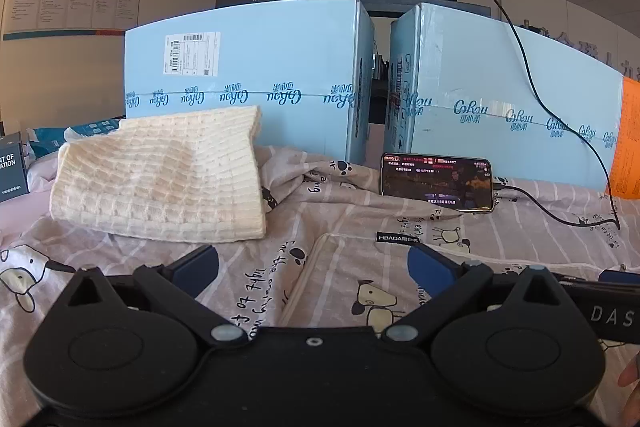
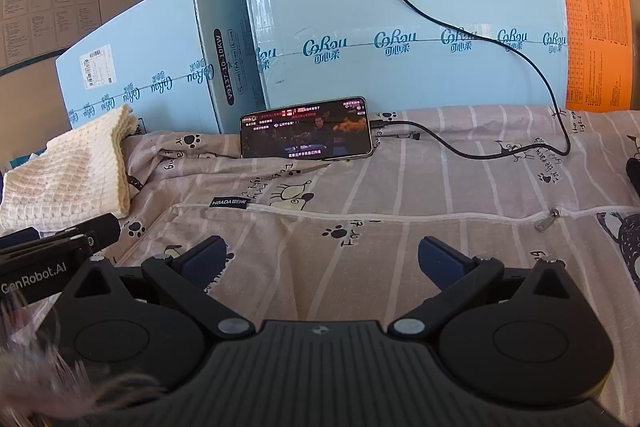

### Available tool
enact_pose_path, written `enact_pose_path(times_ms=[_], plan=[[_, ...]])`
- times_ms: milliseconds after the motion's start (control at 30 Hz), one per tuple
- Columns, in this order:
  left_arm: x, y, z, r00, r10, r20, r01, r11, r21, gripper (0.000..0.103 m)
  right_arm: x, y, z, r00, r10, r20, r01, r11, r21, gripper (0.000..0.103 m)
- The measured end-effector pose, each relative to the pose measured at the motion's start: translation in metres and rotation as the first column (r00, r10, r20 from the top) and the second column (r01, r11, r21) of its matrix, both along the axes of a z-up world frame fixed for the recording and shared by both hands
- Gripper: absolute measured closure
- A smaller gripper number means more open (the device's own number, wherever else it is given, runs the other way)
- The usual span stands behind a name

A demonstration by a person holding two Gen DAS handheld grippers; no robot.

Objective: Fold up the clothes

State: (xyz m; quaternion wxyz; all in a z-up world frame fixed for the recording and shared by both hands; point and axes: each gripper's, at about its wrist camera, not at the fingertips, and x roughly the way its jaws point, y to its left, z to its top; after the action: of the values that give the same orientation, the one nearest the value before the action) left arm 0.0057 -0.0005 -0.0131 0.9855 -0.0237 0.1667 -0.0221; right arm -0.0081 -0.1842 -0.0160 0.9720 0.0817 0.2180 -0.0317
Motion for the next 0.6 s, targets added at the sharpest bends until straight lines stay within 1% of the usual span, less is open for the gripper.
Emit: enact_pose_path(times_ms=[600], plan=[[0.0001, 0.0012, -0.0004, 1.0, 0.005, 0.002, -0.005, 1.0, 0.0, 0.0, 0.0006, 0.0001, -0.0019, 1.0, 0.006, -0.011, -0.006, 1.0, -0.001, 0.0]])
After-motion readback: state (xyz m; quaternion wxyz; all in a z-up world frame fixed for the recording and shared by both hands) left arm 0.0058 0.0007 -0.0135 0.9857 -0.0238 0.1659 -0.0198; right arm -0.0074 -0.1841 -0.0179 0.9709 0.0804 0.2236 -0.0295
